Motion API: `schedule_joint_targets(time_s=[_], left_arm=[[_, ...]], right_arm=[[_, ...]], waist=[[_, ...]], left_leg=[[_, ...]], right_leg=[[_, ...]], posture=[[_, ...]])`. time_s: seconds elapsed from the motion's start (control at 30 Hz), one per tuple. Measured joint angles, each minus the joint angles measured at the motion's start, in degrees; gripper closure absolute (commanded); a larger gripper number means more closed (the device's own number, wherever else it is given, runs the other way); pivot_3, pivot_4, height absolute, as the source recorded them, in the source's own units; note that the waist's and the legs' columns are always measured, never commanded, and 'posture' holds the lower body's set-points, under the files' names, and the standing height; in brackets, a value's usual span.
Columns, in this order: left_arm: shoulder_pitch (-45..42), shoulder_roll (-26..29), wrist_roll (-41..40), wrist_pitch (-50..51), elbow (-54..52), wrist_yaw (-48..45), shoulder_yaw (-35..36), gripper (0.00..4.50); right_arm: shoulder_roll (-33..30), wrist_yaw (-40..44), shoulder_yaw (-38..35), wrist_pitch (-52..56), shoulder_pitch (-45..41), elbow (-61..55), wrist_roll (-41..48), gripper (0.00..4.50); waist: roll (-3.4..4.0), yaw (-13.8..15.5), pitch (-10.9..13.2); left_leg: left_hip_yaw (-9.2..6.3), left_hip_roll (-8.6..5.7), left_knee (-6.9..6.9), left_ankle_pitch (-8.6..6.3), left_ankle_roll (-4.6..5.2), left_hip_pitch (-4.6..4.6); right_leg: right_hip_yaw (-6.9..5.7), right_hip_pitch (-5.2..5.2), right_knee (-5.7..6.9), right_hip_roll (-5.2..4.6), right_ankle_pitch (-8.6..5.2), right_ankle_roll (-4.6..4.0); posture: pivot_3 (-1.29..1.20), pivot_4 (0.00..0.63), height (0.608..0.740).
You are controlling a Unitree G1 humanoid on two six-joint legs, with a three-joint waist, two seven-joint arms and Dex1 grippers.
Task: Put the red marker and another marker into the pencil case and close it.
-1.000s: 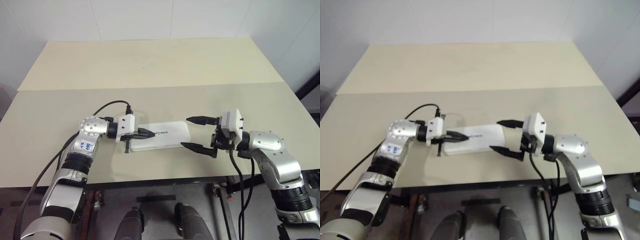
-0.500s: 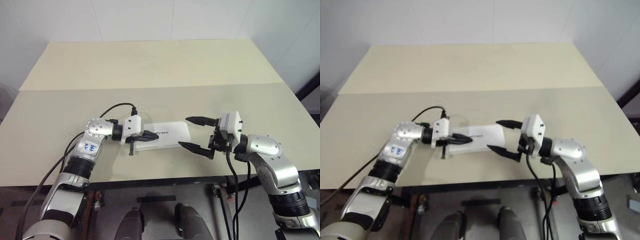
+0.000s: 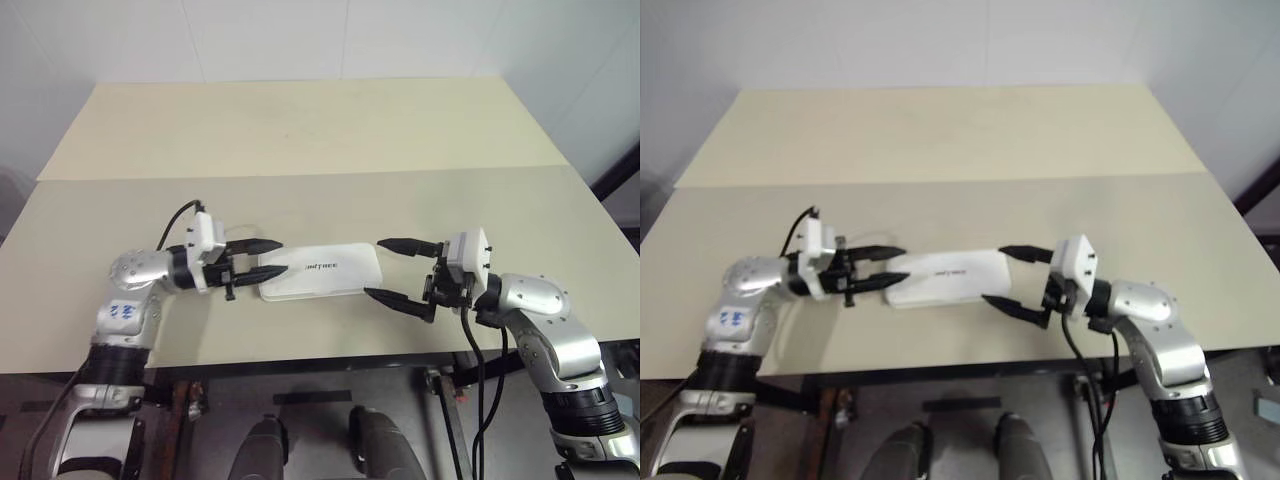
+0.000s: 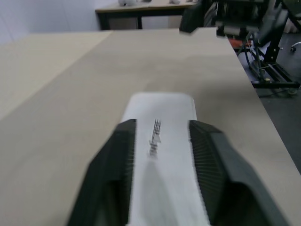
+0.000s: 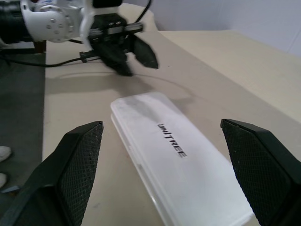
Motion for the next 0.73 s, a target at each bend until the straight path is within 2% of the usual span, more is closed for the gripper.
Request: schedule_joint_targets(time_s=[0.13,0.37,0.73], left_arm=[[6.5,3.4,-2.1,-0.1,-2.9,-1.8,4.2,0.05],[8.4,3.9,-2.1,-2.2,-2.6,-0.1,5.1,0.05],[3.8,3.6,-0.7,-4.6,-1.3,1.8,3.8,0.05]], right_arm=[[-3.0,1.4,-2.0,-1.3,2.2,1.0,-0.6,0.26],[-4.5,4.0,-4.3,-3.9,3.3,5.6,-0.8,0.26],[-5.8,8.0,-4.7,-9.8,-2.0,16.8,-2.4,0.26]], waist=[[0.01,0.1,0.0],[0.02,0.3,0.0],[0.03,0.0,0.0]], left_leg=[[0.01,0.03,-0.12,-0.03,-0.01,0.02],[0.01,0.01,-0.03,0.0,0.05,0.01],[0.07,-0.07,-0.12,-0.03,0.05,0.0]], right_leg=[[-0.05,-0.02,-0.06,-0.08,-0.05,-0.09],[-0.09,0.07,-0.12,-0.3,-0.05,-0.1],[-0.09,-0.01,-0.13,-0.19,-0.02,-0.02]], posture=[[0.0,0.15,0.74],[0.0,0.15,0.74],[0.0,0.15,0.74]])
